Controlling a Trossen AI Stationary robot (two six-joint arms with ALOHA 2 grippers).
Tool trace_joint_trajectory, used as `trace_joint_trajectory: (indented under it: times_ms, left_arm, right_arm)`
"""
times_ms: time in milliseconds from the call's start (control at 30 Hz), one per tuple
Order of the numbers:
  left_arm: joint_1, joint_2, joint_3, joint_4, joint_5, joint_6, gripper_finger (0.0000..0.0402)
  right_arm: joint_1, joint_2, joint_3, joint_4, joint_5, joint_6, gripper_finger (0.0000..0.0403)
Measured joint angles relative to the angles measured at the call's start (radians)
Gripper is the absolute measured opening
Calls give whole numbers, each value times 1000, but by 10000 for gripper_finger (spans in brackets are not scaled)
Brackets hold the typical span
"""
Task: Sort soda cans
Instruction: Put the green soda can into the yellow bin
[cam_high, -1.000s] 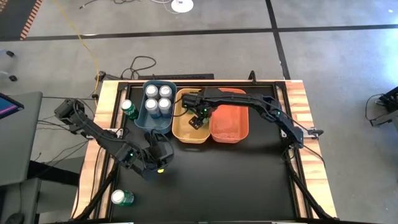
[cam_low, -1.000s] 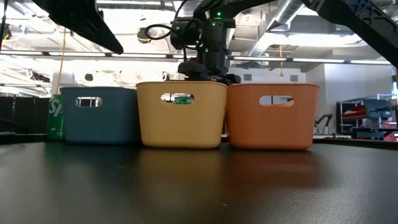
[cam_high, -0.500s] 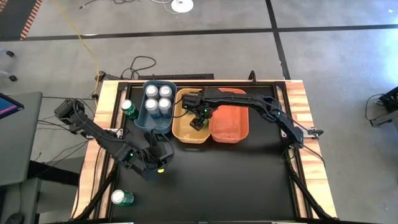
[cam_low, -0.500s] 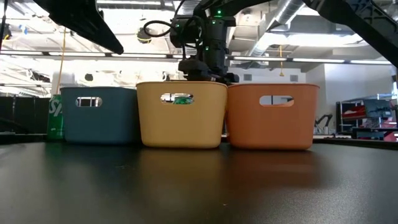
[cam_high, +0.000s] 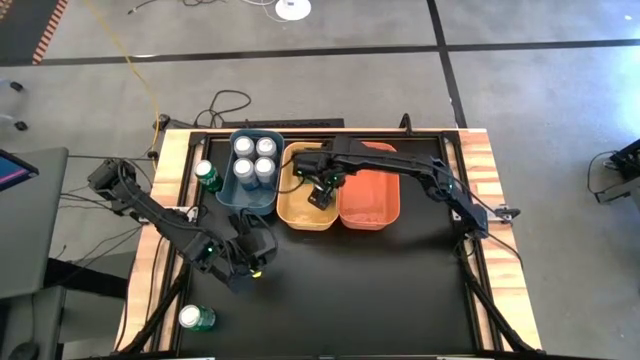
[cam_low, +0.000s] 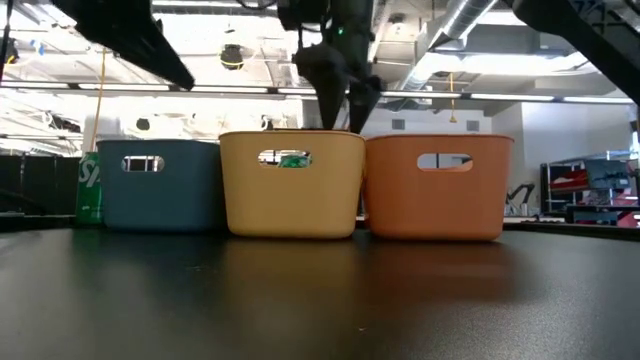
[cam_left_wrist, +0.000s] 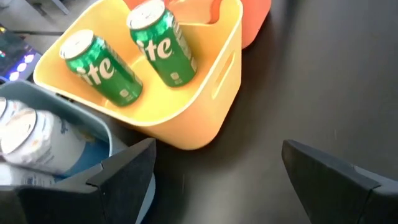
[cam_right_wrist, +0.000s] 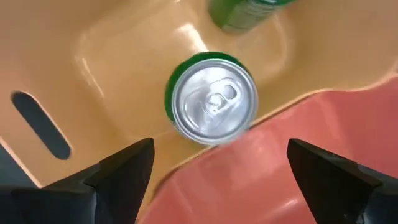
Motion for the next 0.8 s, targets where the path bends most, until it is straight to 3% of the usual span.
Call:
trace_joint_trajectory:
  times_ms: [300,467,633,800]
  left_arm:
    - [-57,5,0,-75,-6,-147,343]
    - [-90,28,-6,-81,-51,-217,343]
    - [-95,50,-42,-90,-61,-269,343]
    - [-96,48,-54,-109,-59,-307,343]
  right_arm:
    - [116,-7,15,-41,-41,-5,355]
    - [177,-3,13,12,57,-16,293]
    - [180,2,-8,131,69,-76,217]
    - [137,14,-8,134,70,-65,130]
